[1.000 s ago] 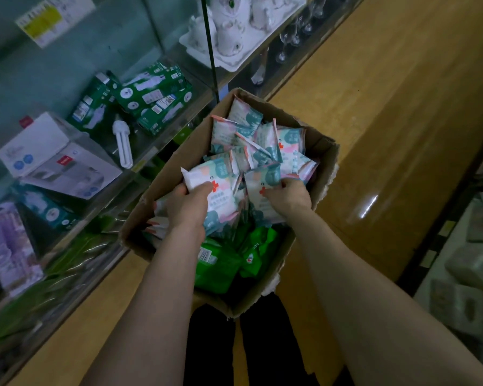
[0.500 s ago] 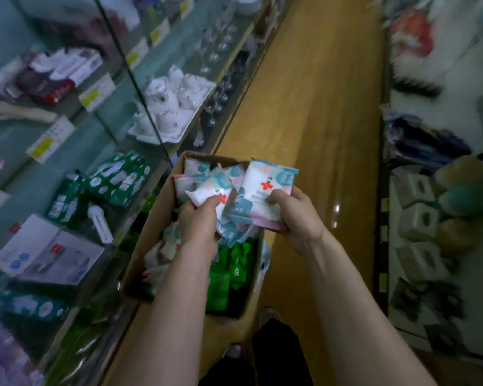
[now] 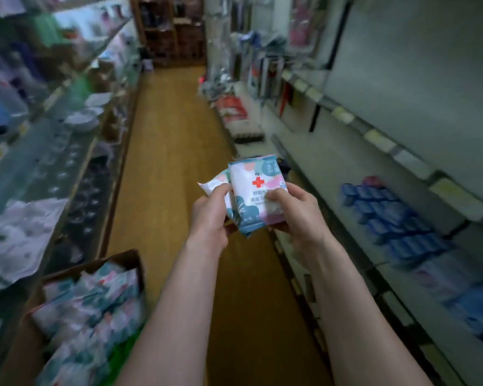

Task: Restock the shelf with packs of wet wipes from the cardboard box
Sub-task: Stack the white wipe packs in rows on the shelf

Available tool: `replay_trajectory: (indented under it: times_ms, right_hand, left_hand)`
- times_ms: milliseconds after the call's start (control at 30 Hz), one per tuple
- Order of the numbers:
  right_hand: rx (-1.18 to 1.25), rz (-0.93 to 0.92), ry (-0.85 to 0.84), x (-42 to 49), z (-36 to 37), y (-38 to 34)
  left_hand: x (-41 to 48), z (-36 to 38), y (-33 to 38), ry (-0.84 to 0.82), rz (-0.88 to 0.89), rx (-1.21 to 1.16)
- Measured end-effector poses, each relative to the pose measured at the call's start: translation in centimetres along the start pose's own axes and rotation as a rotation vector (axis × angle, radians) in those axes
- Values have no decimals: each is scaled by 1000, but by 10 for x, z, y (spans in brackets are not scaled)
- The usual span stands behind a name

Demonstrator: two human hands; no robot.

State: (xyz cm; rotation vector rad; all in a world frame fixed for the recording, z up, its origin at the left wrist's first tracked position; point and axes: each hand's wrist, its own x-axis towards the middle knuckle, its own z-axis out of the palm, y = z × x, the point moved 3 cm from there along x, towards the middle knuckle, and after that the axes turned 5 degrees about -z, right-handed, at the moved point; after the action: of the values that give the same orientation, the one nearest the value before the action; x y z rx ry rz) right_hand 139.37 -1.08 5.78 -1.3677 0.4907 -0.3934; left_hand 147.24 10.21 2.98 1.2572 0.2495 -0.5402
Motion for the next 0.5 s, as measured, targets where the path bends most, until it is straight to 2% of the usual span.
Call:
replay_trajectory:
  times_ms: [300,500]
  right_hand:
    - [-103,-143,232,29,-193,-85]
    - [-361,-137,369,32,-306,-121]
  left_hand:
    - [-11,226,-18,-386,-20,66]
    - [-26,344,-55,-551,-133,151]
